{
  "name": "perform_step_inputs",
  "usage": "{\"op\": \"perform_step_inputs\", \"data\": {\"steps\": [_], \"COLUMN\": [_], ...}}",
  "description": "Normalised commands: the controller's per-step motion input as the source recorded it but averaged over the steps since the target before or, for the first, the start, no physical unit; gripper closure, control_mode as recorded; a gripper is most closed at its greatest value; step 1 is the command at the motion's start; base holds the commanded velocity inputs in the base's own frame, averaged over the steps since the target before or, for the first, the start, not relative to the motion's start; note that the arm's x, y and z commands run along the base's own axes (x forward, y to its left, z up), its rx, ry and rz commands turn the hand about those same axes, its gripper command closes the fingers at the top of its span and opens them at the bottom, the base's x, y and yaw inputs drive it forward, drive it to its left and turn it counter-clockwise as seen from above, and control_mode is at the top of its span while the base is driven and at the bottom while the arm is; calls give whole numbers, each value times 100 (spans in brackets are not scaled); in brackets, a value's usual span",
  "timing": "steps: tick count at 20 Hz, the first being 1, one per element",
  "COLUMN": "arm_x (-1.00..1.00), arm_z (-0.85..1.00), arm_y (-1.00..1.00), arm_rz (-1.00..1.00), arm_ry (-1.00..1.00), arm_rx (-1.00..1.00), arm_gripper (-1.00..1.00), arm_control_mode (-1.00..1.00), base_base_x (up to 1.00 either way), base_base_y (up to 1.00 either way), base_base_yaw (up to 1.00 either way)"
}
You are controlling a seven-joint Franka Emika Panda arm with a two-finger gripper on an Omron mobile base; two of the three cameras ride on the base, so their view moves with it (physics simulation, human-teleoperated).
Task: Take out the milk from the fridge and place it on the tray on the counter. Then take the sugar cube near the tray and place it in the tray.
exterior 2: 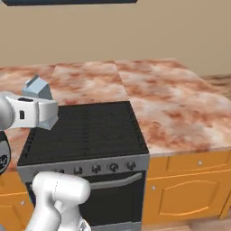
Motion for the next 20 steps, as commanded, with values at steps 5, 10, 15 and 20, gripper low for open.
{"op": "perform_step_inputs", "data": {"steps": [5,10,15,20], "arm_x": [0,0,0,0], "arm_z": [0,0,0,0], "arm_y": [0,0,0,0], "arm_rz": [0,0,0,0], "arm_ry": [0,0,0,0], "arm_rx": [0,0,0,0], "arm_gripper": [100,100,100,100], "arm_control_mode": [100,100,100,100], "base_base_x": [-3,-6,0,-17], "base_base_y": [9,76,100,100], "base_base_yaw": [64,4,-3,-8]}}
